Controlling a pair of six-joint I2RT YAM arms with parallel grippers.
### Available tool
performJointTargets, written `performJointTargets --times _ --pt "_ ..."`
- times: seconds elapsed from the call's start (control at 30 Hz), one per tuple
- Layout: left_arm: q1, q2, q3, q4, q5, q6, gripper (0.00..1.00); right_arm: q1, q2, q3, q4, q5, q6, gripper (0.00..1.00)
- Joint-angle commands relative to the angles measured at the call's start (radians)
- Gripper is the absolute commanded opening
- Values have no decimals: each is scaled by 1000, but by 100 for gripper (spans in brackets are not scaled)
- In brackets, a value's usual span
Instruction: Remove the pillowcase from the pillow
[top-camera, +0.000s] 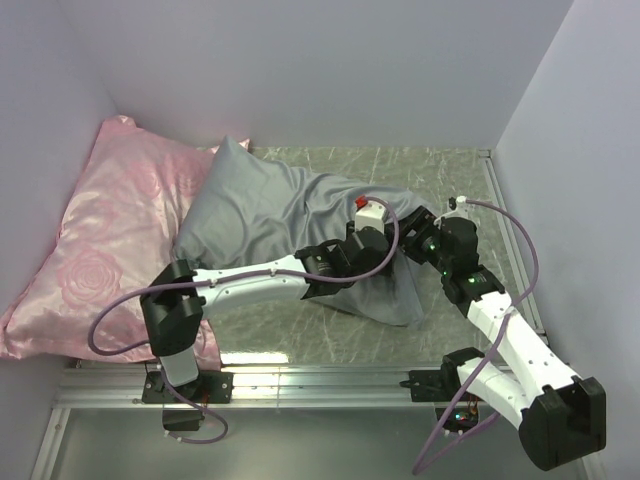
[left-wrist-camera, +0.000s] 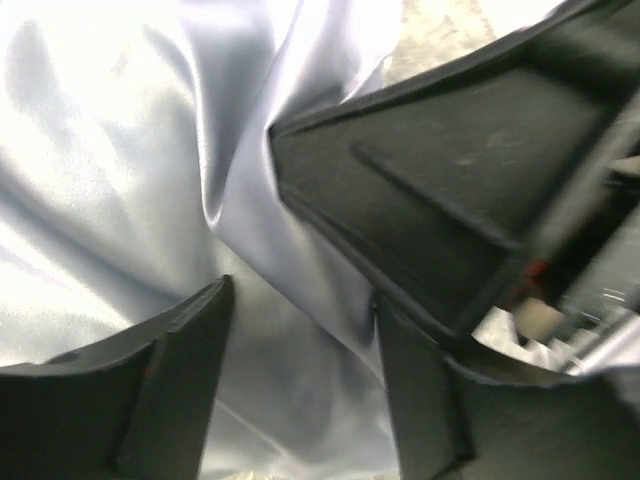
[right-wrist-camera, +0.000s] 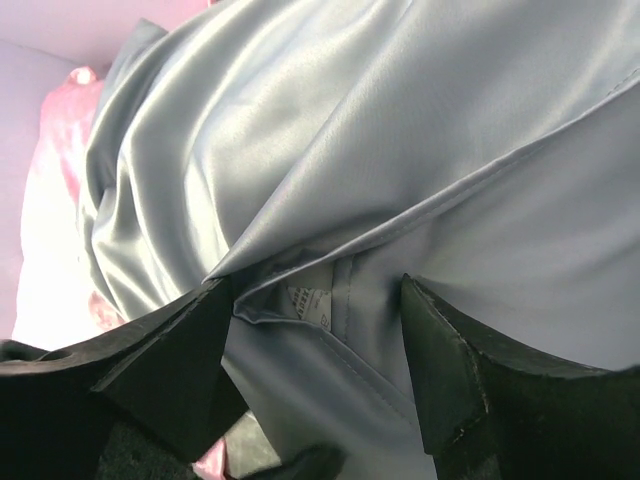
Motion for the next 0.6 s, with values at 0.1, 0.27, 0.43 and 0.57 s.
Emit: performJointTargets --times 0.1,0.27,0.43,0.57 --pt "14 21 23 93 -177 -58 40 20 -52 -13 -19 -36 -15 75" --pt "14 -3 16 72 -211 -75 9 19 -63 -11 -88 44 -43 77" --pt "14 -37 -14 26 -237 -93 1 -4 -89 -3 -159 108 -70 80" --pt "14 -86 -65 19 -249 -107 1 -14 -80 4 -165 110 -75 81"
